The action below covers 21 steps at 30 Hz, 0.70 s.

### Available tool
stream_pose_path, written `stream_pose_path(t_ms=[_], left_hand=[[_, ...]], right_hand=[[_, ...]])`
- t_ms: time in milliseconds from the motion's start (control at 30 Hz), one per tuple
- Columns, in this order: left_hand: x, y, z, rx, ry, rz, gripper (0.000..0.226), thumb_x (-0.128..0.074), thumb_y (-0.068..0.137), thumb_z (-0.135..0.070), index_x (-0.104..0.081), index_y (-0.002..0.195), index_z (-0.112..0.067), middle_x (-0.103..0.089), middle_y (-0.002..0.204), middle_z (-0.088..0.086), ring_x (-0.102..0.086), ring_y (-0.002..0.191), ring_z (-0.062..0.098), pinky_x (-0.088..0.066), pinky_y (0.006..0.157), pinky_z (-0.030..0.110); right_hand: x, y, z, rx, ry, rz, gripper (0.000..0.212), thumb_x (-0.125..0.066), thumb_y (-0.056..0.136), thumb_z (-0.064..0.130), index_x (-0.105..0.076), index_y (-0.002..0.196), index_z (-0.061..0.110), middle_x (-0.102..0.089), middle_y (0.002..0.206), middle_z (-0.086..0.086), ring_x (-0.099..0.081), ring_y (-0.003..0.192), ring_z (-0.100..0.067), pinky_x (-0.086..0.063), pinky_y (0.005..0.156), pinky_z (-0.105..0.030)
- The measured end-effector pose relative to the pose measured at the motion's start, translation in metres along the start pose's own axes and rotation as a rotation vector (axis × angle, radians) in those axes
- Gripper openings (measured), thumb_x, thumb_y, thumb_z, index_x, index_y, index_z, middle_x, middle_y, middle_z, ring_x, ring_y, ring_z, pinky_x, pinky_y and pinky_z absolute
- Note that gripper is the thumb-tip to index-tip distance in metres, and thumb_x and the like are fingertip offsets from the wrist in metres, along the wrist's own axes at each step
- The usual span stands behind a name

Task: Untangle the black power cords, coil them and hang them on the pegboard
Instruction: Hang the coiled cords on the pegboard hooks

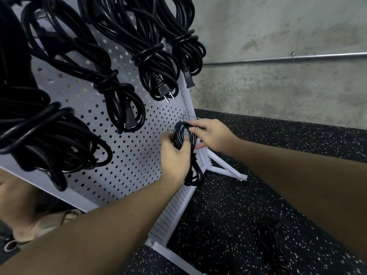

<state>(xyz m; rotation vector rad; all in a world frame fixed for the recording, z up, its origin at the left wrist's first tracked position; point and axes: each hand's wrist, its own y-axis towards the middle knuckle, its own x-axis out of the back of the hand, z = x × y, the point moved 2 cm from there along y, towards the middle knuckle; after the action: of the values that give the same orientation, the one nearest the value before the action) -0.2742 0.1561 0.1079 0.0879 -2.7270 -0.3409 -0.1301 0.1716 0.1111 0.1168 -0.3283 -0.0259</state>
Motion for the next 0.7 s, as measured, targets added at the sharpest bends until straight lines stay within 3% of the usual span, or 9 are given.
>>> stream_pose_path(t_ms=[67,133,200,300,367,467,600,700], left_hand=[[0.002,0.002,0.004,-0.018,-0.023,-0.027,0.023,-0.06,0.101,-0.014,-0.04,0.111,-0.021,-0.059,0.101,-0.012,-0.06,0.086,-0.012,-0.042,0.074,0.002],[0.003,0.002,0.009,-0.02,-0.017,-0.039,0.023,-0.057,0.103,-0.015,-0.04,0.117,-0.023,-0.058,0.11,-0.016,-0.061,0.098,0.0,-0.046,0.088,0.014],[0.003,0.002,0.016,-0.002,0.002,-0.047,0.021,-0.053,0.105,-0.015,-0.044,0.124,-0.019,-0.059,0.115,-0.01,-0.06,0.108,0.01,-0.045,0.099,0.022],[0.006,0.003,0.028,0.014,0.032,-0.076,0.034,-0.051,0.105,-0.011,-0.044,0.138,-0.01,-0.055,0.131,0.002,-0.054,0.122,0.014,-0.039,0.105,0.02],[0.01,0.005,0.033,0.021,0.046,-0.078,0.032,-0.053,0.104,-0.011,-0.046,0.135,-0.014,-0.054,0.134,0.004,-0.052,0.124,0.016,-0.04,0.11,0.029],[0.015,0.005,0.038,0.006,0.069,-0.067,0.026,-0.055,0.103,-0.016,-0.045,0.123,-0.029,-0.053,0.129,0.004,-0.057,0.118,0.02,-0.047,0.108,0.042],[0.019,0.0,0.039,0.039,0.097,-0.028,0.033,-0.059,0.097,-0.024,-0.043,0.112,-0.049,-0.057,0.125,0.003,-0.066,0.107,0.031,-0.057,0.093,0.055],[0.027,-0.006,0.025,-0.001,0.164,-0.03,0.036,-0.065,0.096,-0.01,-0.047,0.121,-0.028,-0.041,0.127,-0.006,-0.062,0.108,0.022,-0.061,0.087,0.046]], right_hand=[[-0.002,0.004,-0.001,-0.021,0.005,-0.009,0.037,-0.056,0.104,0.019,-0.059,0.141,0.02,-0.049,0.153,0.003,-0.075,0.093,-0.027,-0.062,0.082,-0.038],[-0.004,0.008,-0.004,-0.045,0.042,-0.015,0.036,-0.06,0.102,0.018,-0.062,0.139,0.02,-0.05,0.152,0.002,-0.073,0.099,-0.028,-0.063,0.08,-0.037],[-0.009,0.01,-0.006,-0.048,0.068,0.003,0.036,-0.061,0.101,0.017,-0.063,0.137,0.018,-0.054,0.149,-0.001,-0.071,0.106,-0.028,-0.063,0.079,-0.035],[-0.018,0.013,-0.013,-0.068,0.08,0.028,0.036,-0.064,0.1,0.018,-0.064,0.136,0.018,-0.056,0.146,0.0,-0.07,0.108,-0.024,-0.063,0.081,-0.035],[-0.022,0.013,-0.019,-0.095,0.095,0.038,0.036,-0.066,0.099,0.019,-0.065,0.135,0.021,-0.058,0.144,0.002,-0.071,0.106,-0.026,-0.062,0.084,-0.04],[-0.021,0.012,-0.023,-0.102,0.104,0.044,0.038,-0.067,0.098,0.017,-0.065,0.135,0.021,-0.067,0.127,0.007,-0.069,0.112,-0.017,-0.059,0.093,-0.041],[-0.011,0.0,-0.019,-0.07,-0.019,0.105,0.054,-0.068,0.096,0.014,-0.05,0.148,0.017,-0.059,0.143,0.0,-0.059,0.124,-0.013,-0.054,0.1,-0.03],[0.005,-0.015,-0.016,-0.095,-0.207,0.121,0.047,-0.066,0.098,0.018,-0.055,0.144,0.017,-0.063,0.138,-0.004,-0.062,0.117,-0.013,-0.052,0.091,-0.021]])
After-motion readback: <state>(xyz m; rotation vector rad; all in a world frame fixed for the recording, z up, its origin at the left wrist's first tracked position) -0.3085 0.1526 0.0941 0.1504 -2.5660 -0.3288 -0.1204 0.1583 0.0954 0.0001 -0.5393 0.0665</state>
